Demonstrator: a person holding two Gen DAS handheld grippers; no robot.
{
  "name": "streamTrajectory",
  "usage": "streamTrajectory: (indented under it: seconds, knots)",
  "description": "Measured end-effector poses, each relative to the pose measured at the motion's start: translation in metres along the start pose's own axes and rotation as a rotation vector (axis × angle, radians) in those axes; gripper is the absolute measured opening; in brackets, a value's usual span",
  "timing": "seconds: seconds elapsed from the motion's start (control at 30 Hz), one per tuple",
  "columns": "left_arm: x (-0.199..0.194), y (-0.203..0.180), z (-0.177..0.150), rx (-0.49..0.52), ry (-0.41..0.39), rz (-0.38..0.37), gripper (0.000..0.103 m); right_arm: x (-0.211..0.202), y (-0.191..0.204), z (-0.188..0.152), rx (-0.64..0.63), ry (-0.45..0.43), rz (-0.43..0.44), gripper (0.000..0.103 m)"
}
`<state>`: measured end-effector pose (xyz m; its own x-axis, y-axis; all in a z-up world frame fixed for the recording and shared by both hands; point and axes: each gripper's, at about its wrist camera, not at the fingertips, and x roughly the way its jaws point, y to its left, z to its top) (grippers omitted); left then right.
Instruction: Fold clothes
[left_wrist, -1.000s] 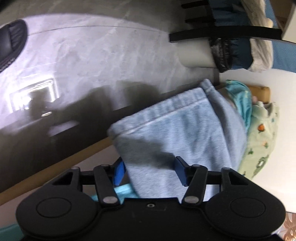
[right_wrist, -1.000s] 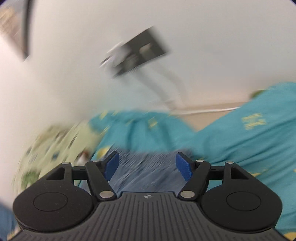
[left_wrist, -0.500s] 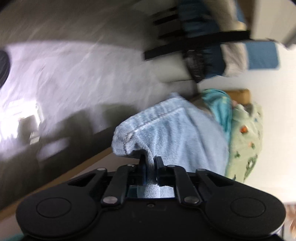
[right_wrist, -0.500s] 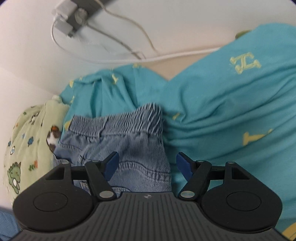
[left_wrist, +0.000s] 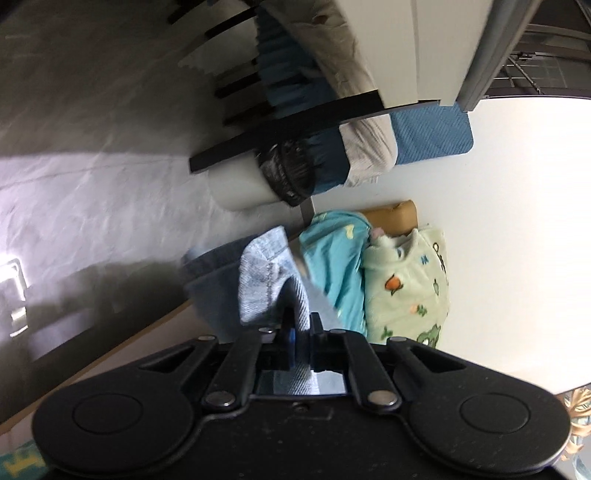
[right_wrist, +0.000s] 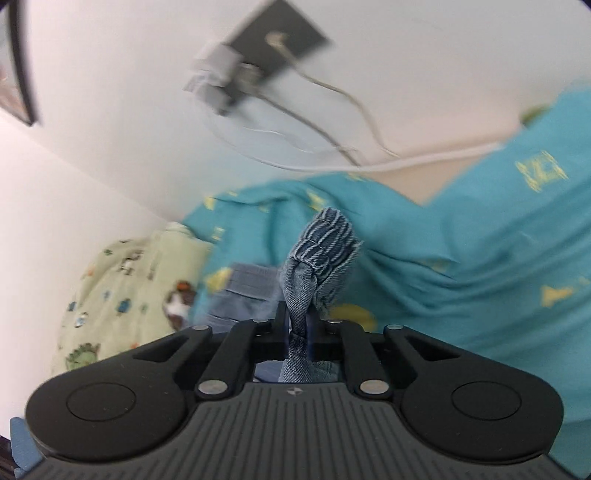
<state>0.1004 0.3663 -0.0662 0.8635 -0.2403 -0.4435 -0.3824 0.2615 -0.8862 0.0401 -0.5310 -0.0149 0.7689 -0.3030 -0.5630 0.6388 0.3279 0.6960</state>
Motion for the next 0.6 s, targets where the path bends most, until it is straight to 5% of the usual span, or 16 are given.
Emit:
streamTrajectory:
  seconds: [0.33,0.6]
  knots:
    - [0.118,-0.069,0.037,0.025,-0.04,0.123,0.005,0.107,0.137,0.015,-0.196,-0.03,0.021,0.008]
    - [0.228,-0.088,0.045,0.161,-0.027,0.247,0.006,0.221,0.157,-0.013,-0.359,-0.036,-0.066,0.009]
